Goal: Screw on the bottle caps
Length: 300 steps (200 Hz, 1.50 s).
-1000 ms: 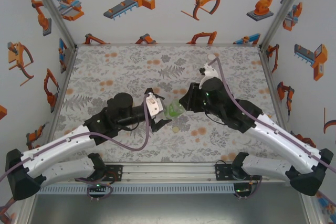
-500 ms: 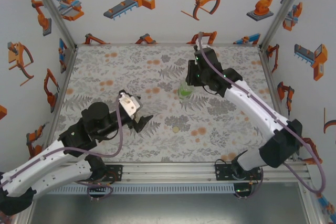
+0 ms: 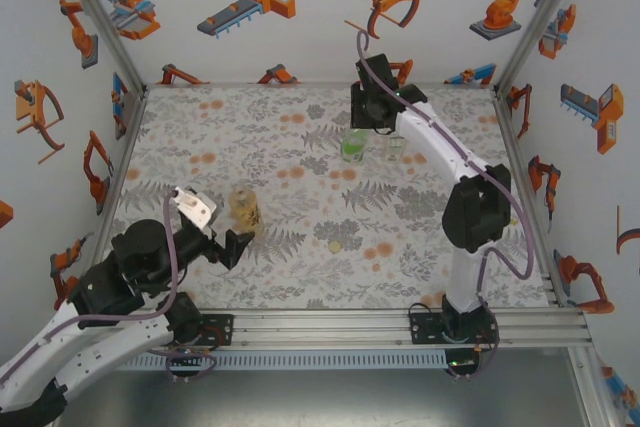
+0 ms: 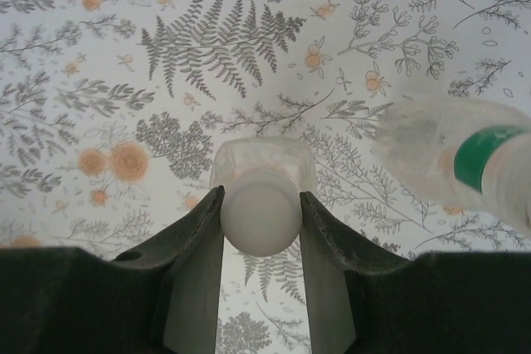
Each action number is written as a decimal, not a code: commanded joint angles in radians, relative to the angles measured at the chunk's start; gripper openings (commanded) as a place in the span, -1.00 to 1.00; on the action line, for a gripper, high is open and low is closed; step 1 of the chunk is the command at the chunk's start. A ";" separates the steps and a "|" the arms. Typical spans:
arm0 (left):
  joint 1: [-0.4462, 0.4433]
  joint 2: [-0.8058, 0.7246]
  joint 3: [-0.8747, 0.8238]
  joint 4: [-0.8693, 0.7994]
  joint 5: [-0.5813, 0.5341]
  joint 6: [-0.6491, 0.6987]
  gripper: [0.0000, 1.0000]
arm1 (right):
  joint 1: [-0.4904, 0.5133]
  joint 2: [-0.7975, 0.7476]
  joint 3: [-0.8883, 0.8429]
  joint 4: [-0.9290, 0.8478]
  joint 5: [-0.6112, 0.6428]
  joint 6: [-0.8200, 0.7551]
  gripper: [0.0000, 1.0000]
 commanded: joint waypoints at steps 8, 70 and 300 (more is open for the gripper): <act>0.007 -0.034 0.029 -0.126 0.008 -0.046 0.62 | -0.015 0.078 0.110 -0.073 0.023 -0.016 -0.82; 0.008 -0.088 0.000 -0.126 0.010 0.005 0.62 | -0.019 0.168 0.213 -0.129 0.065 -0.040 -0.82; 0.008 -0.107 -0.012 -0.115 0.004 0.017 0.64 | -0.021 0.127 0.258 -0.149 0.082 -0.073 0.04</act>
